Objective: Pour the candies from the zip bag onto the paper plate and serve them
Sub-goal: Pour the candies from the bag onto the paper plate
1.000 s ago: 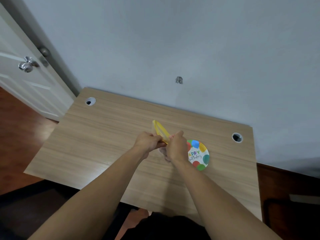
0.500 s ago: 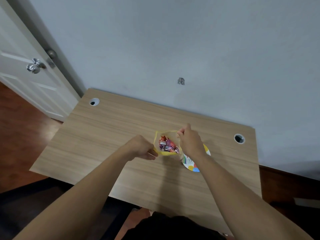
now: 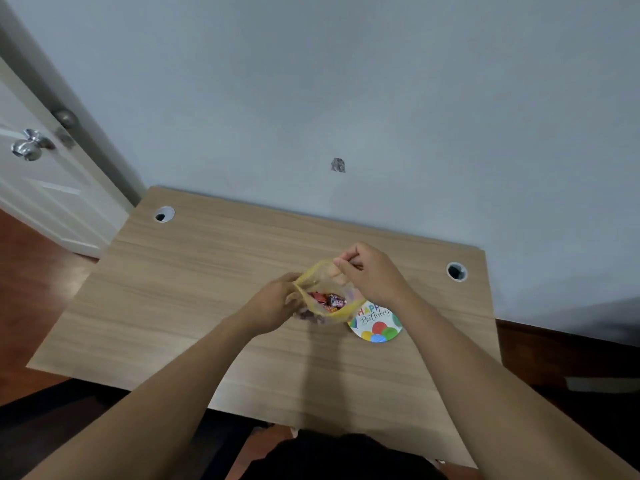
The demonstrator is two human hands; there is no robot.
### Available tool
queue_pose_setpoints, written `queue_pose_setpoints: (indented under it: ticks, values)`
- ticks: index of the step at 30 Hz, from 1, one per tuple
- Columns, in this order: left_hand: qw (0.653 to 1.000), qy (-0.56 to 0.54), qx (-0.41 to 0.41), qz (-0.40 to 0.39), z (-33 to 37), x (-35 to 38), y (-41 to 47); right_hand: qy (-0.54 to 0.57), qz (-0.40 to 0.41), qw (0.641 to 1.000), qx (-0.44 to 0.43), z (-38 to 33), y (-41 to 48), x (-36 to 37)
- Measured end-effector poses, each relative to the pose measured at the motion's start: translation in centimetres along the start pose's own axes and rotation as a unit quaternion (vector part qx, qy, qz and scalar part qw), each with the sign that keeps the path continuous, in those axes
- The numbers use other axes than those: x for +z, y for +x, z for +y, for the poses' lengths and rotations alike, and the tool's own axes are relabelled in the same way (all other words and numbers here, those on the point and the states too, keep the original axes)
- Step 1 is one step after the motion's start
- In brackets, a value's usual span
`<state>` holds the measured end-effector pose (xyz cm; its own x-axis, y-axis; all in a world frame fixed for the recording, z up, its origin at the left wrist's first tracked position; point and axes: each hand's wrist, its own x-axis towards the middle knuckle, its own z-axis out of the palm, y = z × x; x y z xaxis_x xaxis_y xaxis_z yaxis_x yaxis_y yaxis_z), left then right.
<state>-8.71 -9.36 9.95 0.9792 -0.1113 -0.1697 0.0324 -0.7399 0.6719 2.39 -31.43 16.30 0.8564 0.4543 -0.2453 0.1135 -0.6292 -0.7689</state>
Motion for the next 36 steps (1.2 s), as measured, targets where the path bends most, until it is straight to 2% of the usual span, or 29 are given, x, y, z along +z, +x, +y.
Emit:
queue_pose_setpoints:
  ticks: [4, 6, 9, 12, 17, 23, 30, 33, 36]
  values:
    - [0.996, -0.057, -0.022, 0.058, 1.6, 0.5, 0.6, 0.137, -0.021, 0.989, 0.06, 1.2, -0.5, -2.0]
    - [0.991, -0.111, -0.036, 0.069, 2.2, 0.8, 0.9, 0.194, -0.001, 0.976, 0.098, 2.5, -1.0, -3.0]
    - [0.979, -0.18, -0.054, 0.077, 2.5, 1.6, 1.7, 0.319, 0.007, 0.93, 0.183, 5.0, -1.8, -3.6]
    - [0.976, -0.199, -0.058, 0.069, 3.5, 2.4, 2.3, 0.368, -0.006, 0.903, 0.224, 7.2, -2.9, -3.1]
    - [0.959, -0.271, -0.075, 0.021, 5.2, 5.3, 4.0, 0.34, -0.009, 0.91, 0.238, 8.4, -5.1, -1.9]
    - [0.943, -0.307, -0.128, -0.03, 7.0, 9.2, 5.5, 0.188, -0.037, 0.964, 0.184, 11.3, -6.9, -1.1]
    - [0.928, -0.29, -0.226, -0.065, 7.1, 13.8, 7.3, 0.153, -0.005, 0.967, 0.205, 15.8, -7.1, 1.0]
    - [0.935, -0.227, -0.254, -0.101, 7.1, 15.0, 7.9, 0.142, -0.019, 0.965, 0.222, 18.4, -6.7, 2.2]
    - [0.918, -0.226, -0.3, -0.129, 7.1, 16.2, 8.5, 0.124, -0.036, 0.963, 0.238, 20.9, -6.2, 3.2]
